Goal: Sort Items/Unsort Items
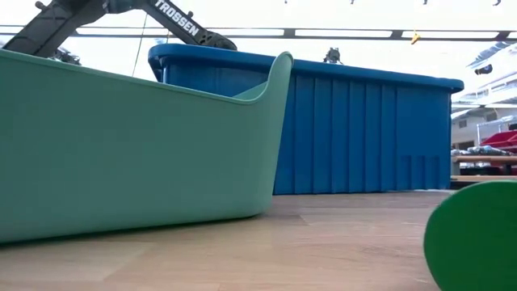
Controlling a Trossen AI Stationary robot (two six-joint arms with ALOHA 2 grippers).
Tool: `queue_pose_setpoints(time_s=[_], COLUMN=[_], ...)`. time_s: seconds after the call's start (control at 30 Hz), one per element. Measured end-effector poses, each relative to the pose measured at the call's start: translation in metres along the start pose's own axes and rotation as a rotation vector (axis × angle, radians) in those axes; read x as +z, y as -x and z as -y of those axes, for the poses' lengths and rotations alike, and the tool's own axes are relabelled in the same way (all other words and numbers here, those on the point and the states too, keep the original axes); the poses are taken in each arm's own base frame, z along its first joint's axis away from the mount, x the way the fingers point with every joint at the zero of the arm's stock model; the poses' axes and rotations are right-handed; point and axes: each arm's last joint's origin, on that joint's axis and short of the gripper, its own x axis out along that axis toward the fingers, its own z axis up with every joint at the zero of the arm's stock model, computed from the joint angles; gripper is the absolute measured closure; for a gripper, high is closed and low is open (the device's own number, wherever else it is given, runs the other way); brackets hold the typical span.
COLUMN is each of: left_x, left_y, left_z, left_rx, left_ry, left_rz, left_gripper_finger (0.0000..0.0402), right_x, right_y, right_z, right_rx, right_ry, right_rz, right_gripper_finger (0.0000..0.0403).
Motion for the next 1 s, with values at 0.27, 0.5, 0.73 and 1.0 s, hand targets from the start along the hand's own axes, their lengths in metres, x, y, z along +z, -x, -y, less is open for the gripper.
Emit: queue_pose_setpoints(time_s=[0.27, 0.5, 0.73, 1.0], left_x=[-0.006, -0.008, -0.007, 0.001], left_y=[-0.013, -0.022, -0.023, -0.013], left_z=[0.002, 0.003, 0.002, -0.001], left_rx=[0.044, 0.083, 0.129, 0.127], left_ry=[-0.056, -0.064, -0.043, -0.032], left_rz=[-0.031, -0.017, -0.022, -0.043], left_gripper_finger=[0.0198, 0.0198, 0.0237, 0.0349], right_x=[0.0, 0.001, 0.001, 0.001], right_y=[0.0, 0.002, 0.004, 0.005], right_z=[-0.002, -0.002, -0.003, -0.003], right_rx=[0.006, 0.004, 0.002, -0.012], right_ry=[0.013, 0.015, 0.017, 0.035], right_rz=[0.001, 0.006, 0.013, 0.015], right_gripper_finger=[0.0403, 0.0403, 0.0403, 0.0403])
